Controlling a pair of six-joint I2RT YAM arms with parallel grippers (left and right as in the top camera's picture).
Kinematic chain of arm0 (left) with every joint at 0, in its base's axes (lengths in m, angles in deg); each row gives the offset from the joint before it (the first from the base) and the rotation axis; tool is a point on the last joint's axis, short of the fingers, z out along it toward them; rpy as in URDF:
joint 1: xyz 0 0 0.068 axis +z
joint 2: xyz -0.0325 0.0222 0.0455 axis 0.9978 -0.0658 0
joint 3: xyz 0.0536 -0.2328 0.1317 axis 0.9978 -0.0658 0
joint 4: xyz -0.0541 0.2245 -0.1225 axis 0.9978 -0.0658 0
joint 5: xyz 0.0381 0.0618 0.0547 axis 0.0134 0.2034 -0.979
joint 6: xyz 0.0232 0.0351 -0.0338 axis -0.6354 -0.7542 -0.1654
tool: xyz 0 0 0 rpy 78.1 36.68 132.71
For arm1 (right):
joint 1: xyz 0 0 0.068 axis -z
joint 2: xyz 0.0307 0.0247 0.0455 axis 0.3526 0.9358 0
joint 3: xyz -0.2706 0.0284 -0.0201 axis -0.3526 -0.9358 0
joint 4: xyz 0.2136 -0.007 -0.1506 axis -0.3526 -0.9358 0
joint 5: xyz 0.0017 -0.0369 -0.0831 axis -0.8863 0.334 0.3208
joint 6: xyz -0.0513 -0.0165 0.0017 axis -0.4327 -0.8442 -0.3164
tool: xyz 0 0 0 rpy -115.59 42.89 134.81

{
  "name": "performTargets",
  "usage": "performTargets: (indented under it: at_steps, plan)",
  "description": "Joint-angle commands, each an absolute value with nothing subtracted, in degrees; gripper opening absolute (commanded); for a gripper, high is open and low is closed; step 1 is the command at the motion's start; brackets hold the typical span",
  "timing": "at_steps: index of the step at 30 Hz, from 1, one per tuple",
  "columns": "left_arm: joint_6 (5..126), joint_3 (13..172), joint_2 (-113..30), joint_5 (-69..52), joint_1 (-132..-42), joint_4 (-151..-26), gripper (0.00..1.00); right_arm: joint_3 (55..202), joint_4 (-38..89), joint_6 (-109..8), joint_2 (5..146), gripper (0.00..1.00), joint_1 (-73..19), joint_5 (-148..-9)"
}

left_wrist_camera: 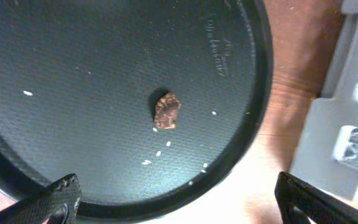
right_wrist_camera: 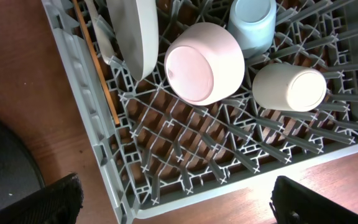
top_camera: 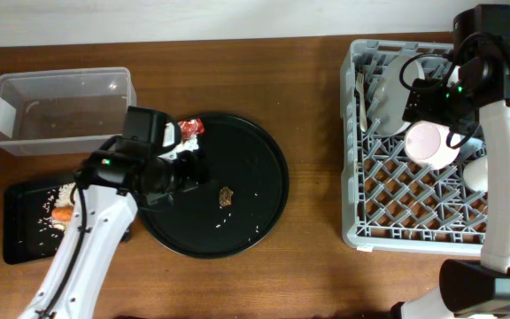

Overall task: Sort waste into correct bins and load items into the dishwasher rack
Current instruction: 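Reach the left gripper to the brown scrap on the round tray, then grasp the brown scrap and carry it over the clear box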

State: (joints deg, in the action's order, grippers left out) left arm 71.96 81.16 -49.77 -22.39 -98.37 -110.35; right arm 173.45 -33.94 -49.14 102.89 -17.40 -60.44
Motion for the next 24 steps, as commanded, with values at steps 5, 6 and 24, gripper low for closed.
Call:
performTargets:
  at_steps: [5, 6, 24]
  plan:
    - [61.5, 81.8, -55.4, -32.1, -102.6, -108.6, 0.99, 174.0, -34.1, -48.6, 102.3, 0.99, -17.2, -59.5]
    - [61.5, 81.8, -56.8, -32.1, -103.2, -108.5, 0.98, 174.0, -34.1, -48.6, 102.3, 0.99, -17.2, -59.5]
    - [58.0, 80.9, -76.8, -32.0, -108.6, -103.1, 0.89, 174.0, -34.1, -48.6, 102.3, 0.99, -17.2, -59.5]
